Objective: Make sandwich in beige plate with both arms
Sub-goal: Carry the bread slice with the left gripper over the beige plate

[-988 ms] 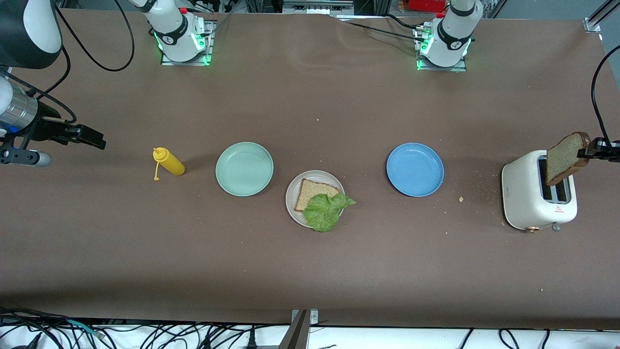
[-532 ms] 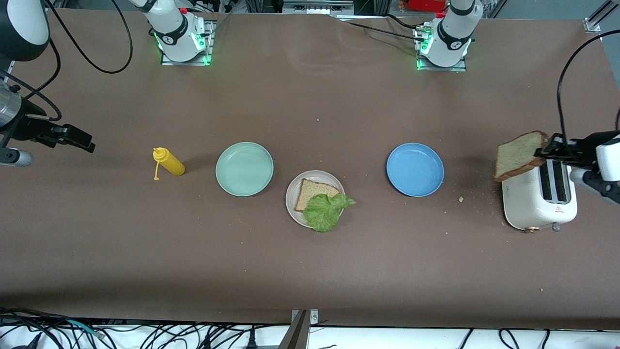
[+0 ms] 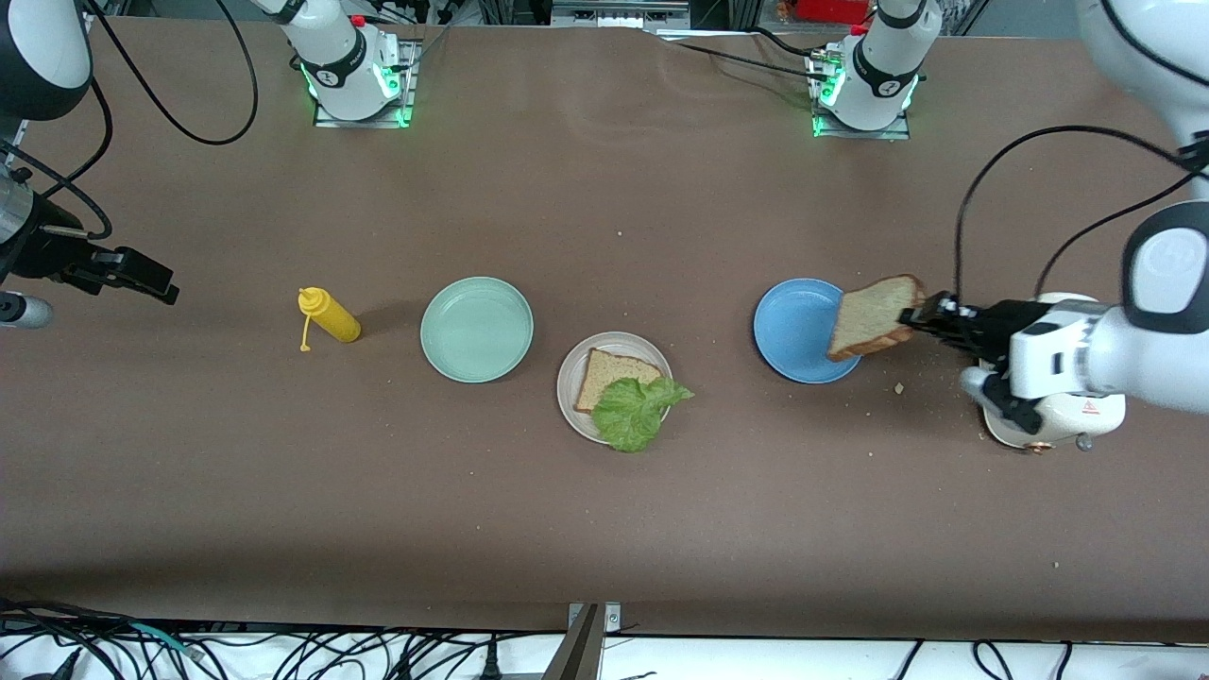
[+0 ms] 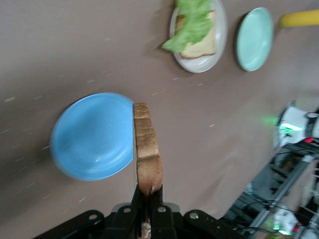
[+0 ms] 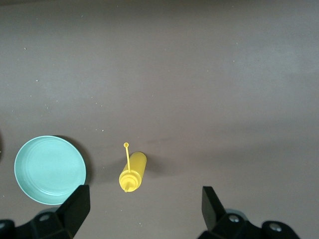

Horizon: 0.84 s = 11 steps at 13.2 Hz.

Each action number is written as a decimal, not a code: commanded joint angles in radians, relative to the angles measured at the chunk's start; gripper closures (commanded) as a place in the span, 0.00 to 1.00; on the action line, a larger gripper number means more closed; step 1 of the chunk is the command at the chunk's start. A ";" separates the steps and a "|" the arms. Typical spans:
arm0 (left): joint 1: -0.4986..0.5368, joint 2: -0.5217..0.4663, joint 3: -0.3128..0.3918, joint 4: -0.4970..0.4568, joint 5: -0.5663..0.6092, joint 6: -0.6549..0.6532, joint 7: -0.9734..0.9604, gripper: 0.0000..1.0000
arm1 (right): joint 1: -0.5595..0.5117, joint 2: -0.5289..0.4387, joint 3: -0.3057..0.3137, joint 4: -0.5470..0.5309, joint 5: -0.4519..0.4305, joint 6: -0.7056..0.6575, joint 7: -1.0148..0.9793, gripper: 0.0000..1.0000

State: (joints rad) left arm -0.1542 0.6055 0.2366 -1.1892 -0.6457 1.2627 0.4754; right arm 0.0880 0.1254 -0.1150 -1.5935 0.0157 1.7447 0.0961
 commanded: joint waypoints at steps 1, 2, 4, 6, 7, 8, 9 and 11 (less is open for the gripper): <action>0.004 0.066 0.010 -0.001 -0.206 -0.002 -0.029 1.00 | -0.008 0.025 0.005 0.017 -0.010 -0.008 -0.013 0.01; 0.002 0.092 0.010 -0.003 -0.275 -0.002 -0.037 1.00 | -0.010 0.025 0.006 0.011 -0.010 -0.008 -0.012 0.01; -0.016 0.131 0.010 -0.003 -0.385 0.000 -0.050 1.00 | -0.005 0.026 0.006 0.006 -0.011 -0.008 -0.009 0.01; -0.056 0.181 0.010 -0.003 -0.487 0.004 -0.052 1.00 | -0.004 0.030 0.006 0.007 -0.013 -0.005 -0.009 0.01; -0.062 0.209 0.010 -0.003 -0.550 0.006 -0.052 1.00 | -0.004 0.030 0.006 0.006 -0.013 -0.005 -0.010 0.01; -0.065 0.239 0.010 0.002 -0.608 0.012 -0.046 1.00 | -0.004 0.030 0.006 0.007 -0.011 -0.007 -0.013 0.00; -0.091 0.258 0.010 0.006 -0.644 0.018 -0.049 1.00 | -0.005 0.030 0.006 0.007 -0.011 -0.008 -0.015 0.01; -0.143 0.269 0.010 -0.004 -0.675 0.102 -0.050 1.00 | -0.005 0.030 0.006 0.006 -0.011 -0.010 -0.013 0.00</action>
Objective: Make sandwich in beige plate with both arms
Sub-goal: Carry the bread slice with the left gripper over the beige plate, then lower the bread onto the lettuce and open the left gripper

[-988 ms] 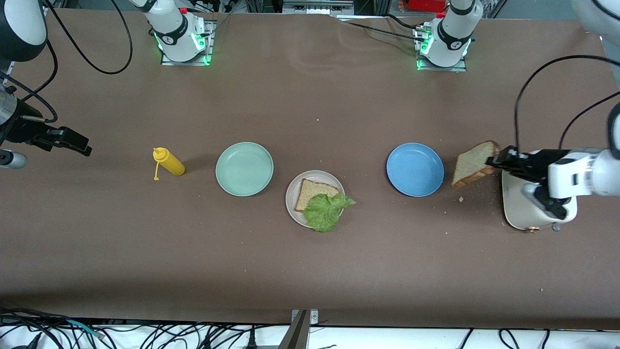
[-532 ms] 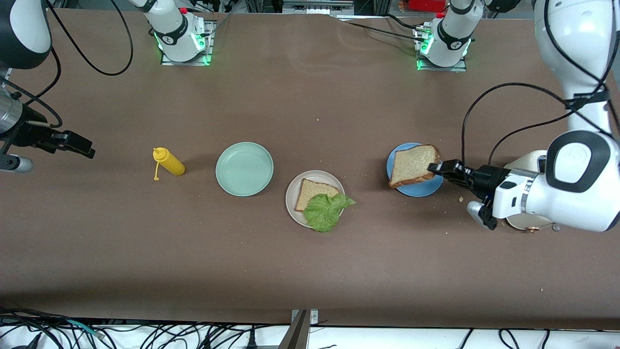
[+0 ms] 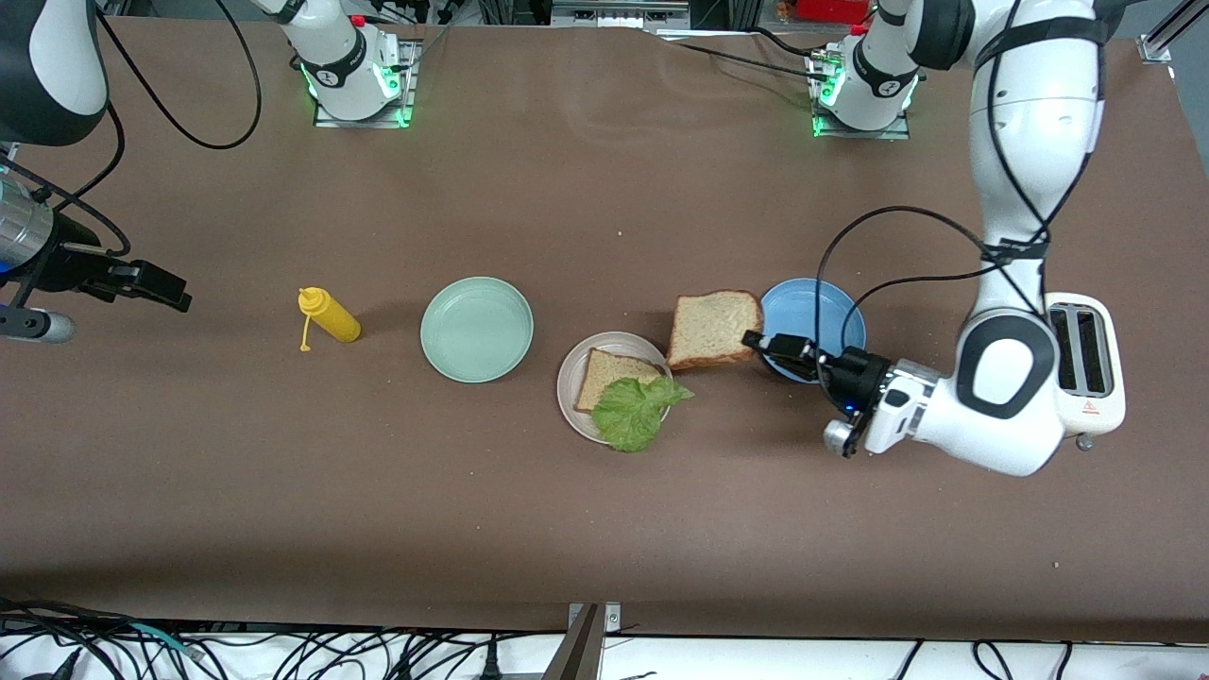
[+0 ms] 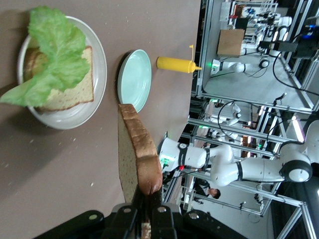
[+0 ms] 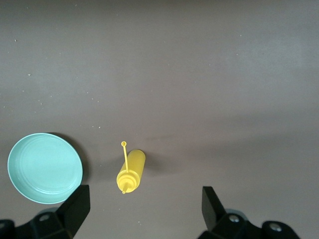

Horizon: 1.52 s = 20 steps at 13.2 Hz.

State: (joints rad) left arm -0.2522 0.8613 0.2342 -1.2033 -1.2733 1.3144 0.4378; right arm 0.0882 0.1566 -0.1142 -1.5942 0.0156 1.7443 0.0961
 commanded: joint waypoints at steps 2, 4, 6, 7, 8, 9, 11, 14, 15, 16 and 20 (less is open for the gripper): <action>-0.091 0.053 0.013 0.011 -0.096 0.121 -0.005 1.00 | -0.005 -0.002 0.005 0.006 -0.011 -0.009 -0.015 0.00; -0.127 0.090 0.013 0.013 -0.149 0.155 0.004 1.00 | -0.005 -0.002 0.005 0.008 -0.010 -0.009 -0.015 0.00; -0.147 0.105 0.013 0.013 -0.156 0.181 0.009 1.00 | -0.005 -0.003 0.005 0.006 -0.011 -0.009 -0.015 0.00; -0.151 0.116 0.011 0.013 -0.156 0.192 0.010 1.00 | -0.005 -0.002 0.005 0.006 -0.010 -0.009 -0.016 0.00; -0.153 0.136 -0.004 0.017 -0.156 0.210 0.012 1.00 | -0.007 -0.003 0.005 0.008 -0.010 -0.008 -0.016 0.00; -0.154 0.145 -0.018 0.019 -0.156 0.232 0.024 1.00 | -0.007 -0.003 0.005 0.008 -0.010 -0.008 -0.016 0.00; -0.154 0.148 -0.045 0.014 -0.170 0.275 0.045 1.00 | -0.005 -0.003 0.005 0.011 -0.006 -0.006 -0.016 0.00; -0.167 0.154 -0.049 0.014 -0.170 0.321 0.048 1.00 | -0.005 -0.003 0.005 0.011 -0.005 -0.005 -0.016 0.00; -0.165 0.154 -0.047 0.010 -0.169 0.321 0.055 1.00 | -0.005 -0.003 0.005 0.011 -0.005 -0.005 -0.016 0.00; -0.164 0.154 -0.047 0.010 -0.164 0.321 0.061 0.83 | -0.005 -0.003 0.005 0.011 -0.005 -0.005 -0.016 0.00; -0.151 0.153 -0.042 0.011 -0.162 0.322 0.064 0.48 | -0.005 -0.003 0.005 0.011 -0.003 -0.003 -0.018 0.00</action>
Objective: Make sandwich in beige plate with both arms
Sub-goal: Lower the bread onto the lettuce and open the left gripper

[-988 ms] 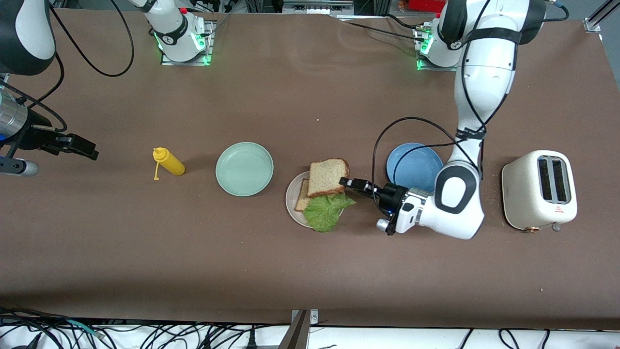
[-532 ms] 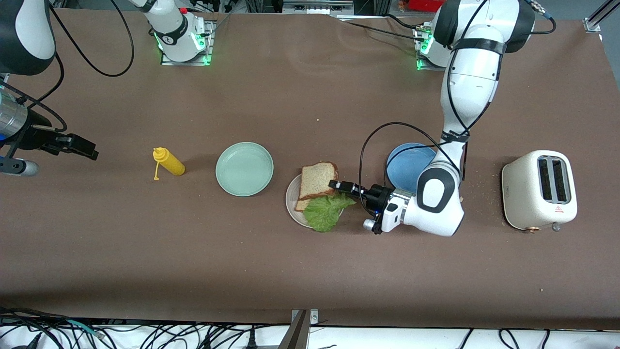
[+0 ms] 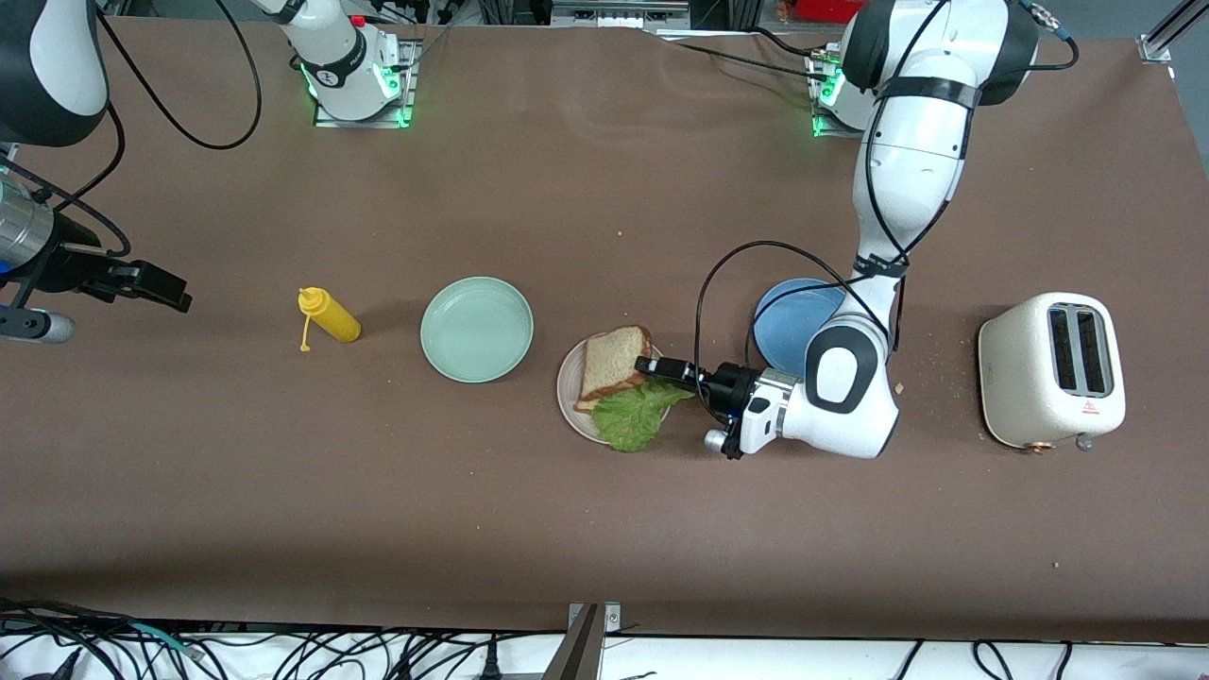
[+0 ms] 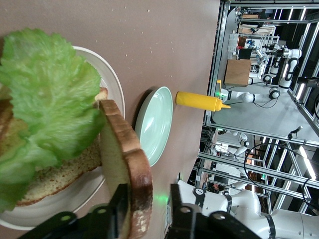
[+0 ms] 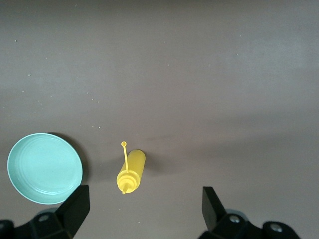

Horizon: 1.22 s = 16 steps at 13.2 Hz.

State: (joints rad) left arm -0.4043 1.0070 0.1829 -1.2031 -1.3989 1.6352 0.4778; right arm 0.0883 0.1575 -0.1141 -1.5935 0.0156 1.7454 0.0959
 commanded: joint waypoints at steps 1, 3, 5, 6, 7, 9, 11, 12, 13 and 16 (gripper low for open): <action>0.002 0.007 0.013 0.011 -0.035 0.003 0.031 0.39 | -0.005 -0.004 0.005 0.010 -0.003 -0.004 -0.018 0.00; 0.013 0.007 0.021 0.013 -0.034 0.005 0.041 0.37 | -0.005 -0.004 0.005 0.009 -0.003 -0.006 -0.018 0.00; 0.030 0.001 0.039 0.013 -0.025 0.005 0.038 0.37 | -0.005 -0.004 0.005 0.010 -0.003 -0.006 -0.018 0.00; 0.029 0.002 0.067 0.013 -0.013 0.005 0.038 0.37 | -0.005 -0.004 0.005 0.009 -0.003 -0.006 -0.018 0.00; 0.030 -0.001 0.078 0.016 0.009 0.005 0.035 0.37 | -0.005 -0.004 0.005 0.009 -0.005 -0.006 -0.018 0.00; 0.030 -0.021 0.128 0.022 0.064 0.003 0.024 0.32 | -0.005 -0.006 0.005 0.009 -0.005 -0.006 -0.018 0.00; 0.029 -0.030 0.168 0.023 0.125 0.003 -0.023 0.26 | -0.005 -0.006 0.005 0.009 -0.005 -0.007 -0.018 0.00; 0.028 -0.036 0.196 0.023 0.176 0.002 -0.048 0.25 | -0.005 -0.006 0.005 0.009 -0.006 -0.007 -0.018 0.00; 0.028 -0.051 0.220 0.023 0.239 0.000 -0.054 0.20 | -0.005 -0.006 0.005 0.009 -0.009 -0.007 -0.021 0.00; 0.033 -0.105 0.282 0.008 0.439 -0.011 -0.149 0.00 | -0.004 -0.007 0.007 0.009 -0.010 -0.007 -0.025 0.00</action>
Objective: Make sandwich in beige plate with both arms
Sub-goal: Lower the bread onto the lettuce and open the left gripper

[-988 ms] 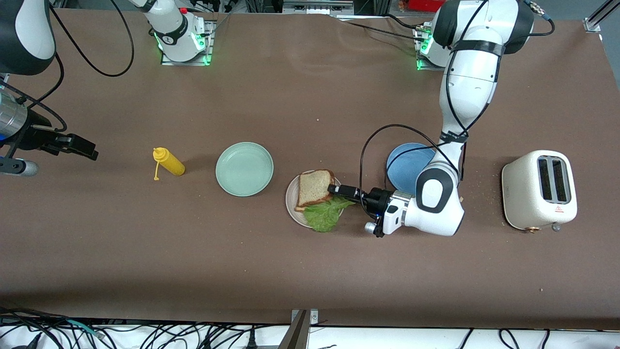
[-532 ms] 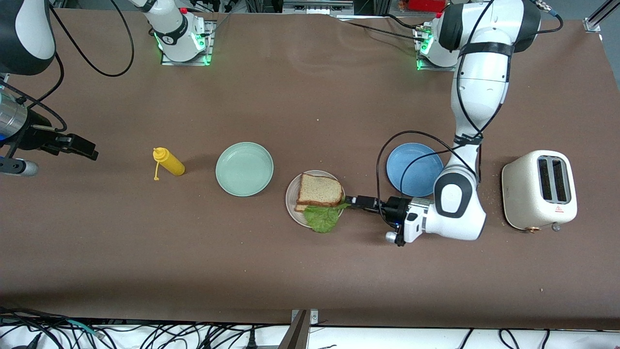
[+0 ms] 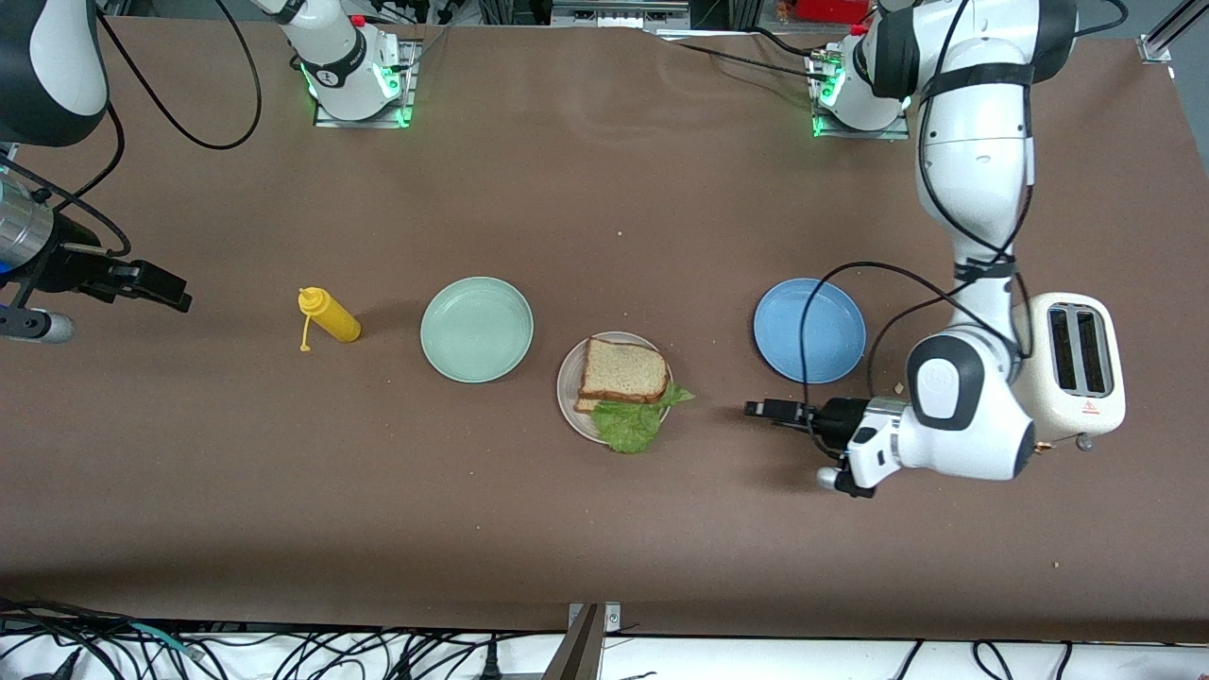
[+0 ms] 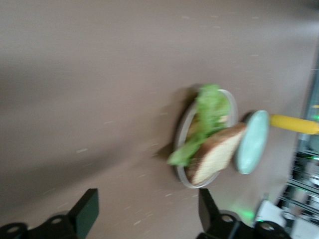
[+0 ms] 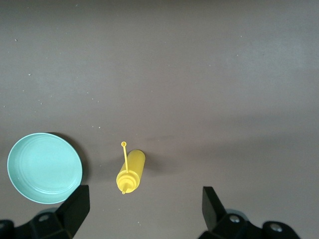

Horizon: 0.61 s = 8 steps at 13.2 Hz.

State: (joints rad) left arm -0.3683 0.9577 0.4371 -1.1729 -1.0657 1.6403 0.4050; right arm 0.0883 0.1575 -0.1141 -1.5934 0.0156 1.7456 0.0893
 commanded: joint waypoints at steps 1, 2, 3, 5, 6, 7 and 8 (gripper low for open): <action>-0.003 -0.079 0.040 -0.022 0.190 -0.034 -0.139 0.00 | -0.005 -0.006 0.007 0.009 -0.010 -0.008 -0.019 0.00; -0.003 -0.108 0.040 -0.022 0.267 -0.052 -0.185 0.00 | -0.004 -0.006 0.007 0.009 -0.010 -0.008 -0.020 0.00; 0.002 -0.132 0.041 -0.024 0.324 -0.074 -0.193 0.00 | -0.004 -0.006 0.005 0.009 -0.010 -0.008 -0.020 0.00; 0.009 -0.160 0.045 -0.024 0.413 -0.105 -0.187 0.00 | -0.004 -0.007 0.007 0.009 -0.010 -0.009 -0.020 0.00; 0.009 -0.171 0.046 -0.031 0.467 -0.111 -0.189 0.00 | -0.005 -0.007 0.007 0.009 -0.010 -0.009 -0.020 0.00; 0.009 -0.187 0.045 -0.039 0.528 -0.118 -0.186 0.00 | -0.005 -0.007 0.007 0.009 -0.010 -0.009 -0.020 0.00; 0.011 -0.201 0.045 -0.045 0.583 -0.126 -0.186 0.00 | -0.004 -0.007 0.007 0.009 -0.010 -0.008 -0.020 0.00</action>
State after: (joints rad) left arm -0.3540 0.8016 0.4856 -1.1783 -0.5720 1.5272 0.2286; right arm 0.0885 0.1574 -0.1136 -1.5927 0.0157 1.7456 0.0806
